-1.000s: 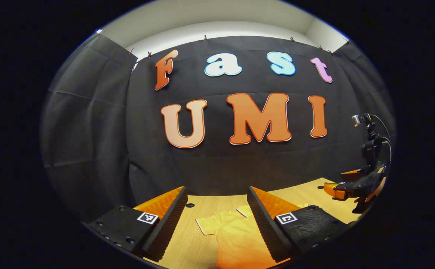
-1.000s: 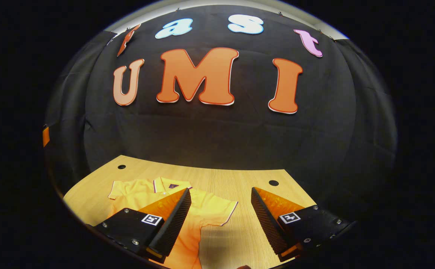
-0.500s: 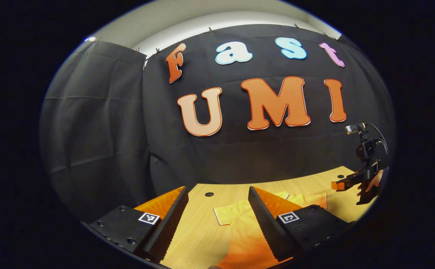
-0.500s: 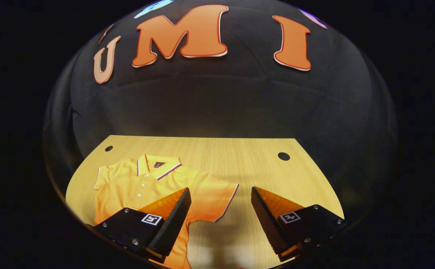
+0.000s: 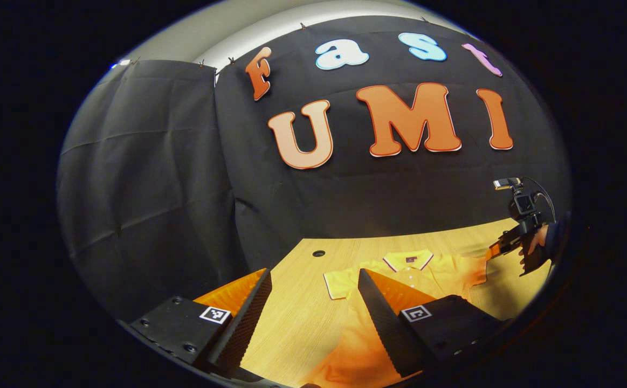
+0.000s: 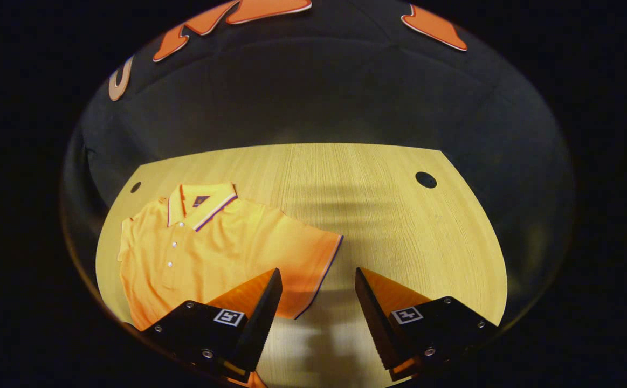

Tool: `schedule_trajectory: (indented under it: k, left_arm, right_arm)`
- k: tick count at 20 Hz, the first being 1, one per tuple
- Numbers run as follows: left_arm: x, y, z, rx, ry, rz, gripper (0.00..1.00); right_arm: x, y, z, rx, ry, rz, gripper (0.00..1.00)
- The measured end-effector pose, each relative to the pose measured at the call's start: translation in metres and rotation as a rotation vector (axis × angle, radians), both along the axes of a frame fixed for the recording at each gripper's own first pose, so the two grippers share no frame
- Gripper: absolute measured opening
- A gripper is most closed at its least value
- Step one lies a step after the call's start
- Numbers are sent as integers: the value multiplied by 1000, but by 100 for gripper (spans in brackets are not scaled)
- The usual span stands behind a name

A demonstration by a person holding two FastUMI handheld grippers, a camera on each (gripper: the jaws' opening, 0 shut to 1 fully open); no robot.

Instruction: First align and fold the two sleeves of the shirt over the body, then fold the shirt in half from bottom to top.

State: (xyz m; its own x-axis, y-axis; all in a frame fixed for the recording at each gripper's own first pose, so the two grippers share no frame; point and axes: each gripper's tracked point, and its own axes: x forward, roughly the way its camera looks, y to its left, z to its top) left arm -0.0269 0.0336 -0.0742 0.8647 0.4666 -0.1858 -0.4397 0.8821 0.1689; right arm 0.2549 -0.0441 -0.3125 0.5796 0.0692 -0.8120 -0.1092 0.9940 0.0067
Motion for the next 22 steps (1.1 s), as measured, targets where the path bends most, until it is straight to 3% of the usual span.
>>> schedule_trajectory:
  k: [7, 11, 13, 16, 17, 18, 19, 20, 22]
  left_arm:
    - [-6, 0, -13, -8, 49, 40, 99]
    - [-1, 2, -16, -15, 65, 47, 99]
    - [-1, 2, -18, -21, 73, 49, 99]
    - [1, 3, -22, -34, 83, 54, 99]
    - [1, 4, -24, -37, 84, 57, 99]
    - [2, 4, -24, -42, 84, 57, 99]
    - [2, 4, -25, -47, 84, 59, 99]
    - [2, 5, -25, -52, 83, 61, 99]
    - [3, 6, -28, -62, 85, 66, 99]
  right_arm:
    - [12, 5, -47, 19, 231, -22, 69]
    - [18, 4, -63, 4, 315, -39, 69]
    - [12, 9, -65, -4, 365, -31, 55]
    - [18, 13, -68, -30, 379, -16, 49]
    - [19, 14, -68, -28, 384, -12, 42]
    - [20, 15, -68, -22, 392, -5, 43]
    - [20, 16, -68, -9, 400, -11, 29]
    - [20, 16, -67, 5, 407, -7, 22]
    - [20, 20, -66, 81, 432, -31, 16]
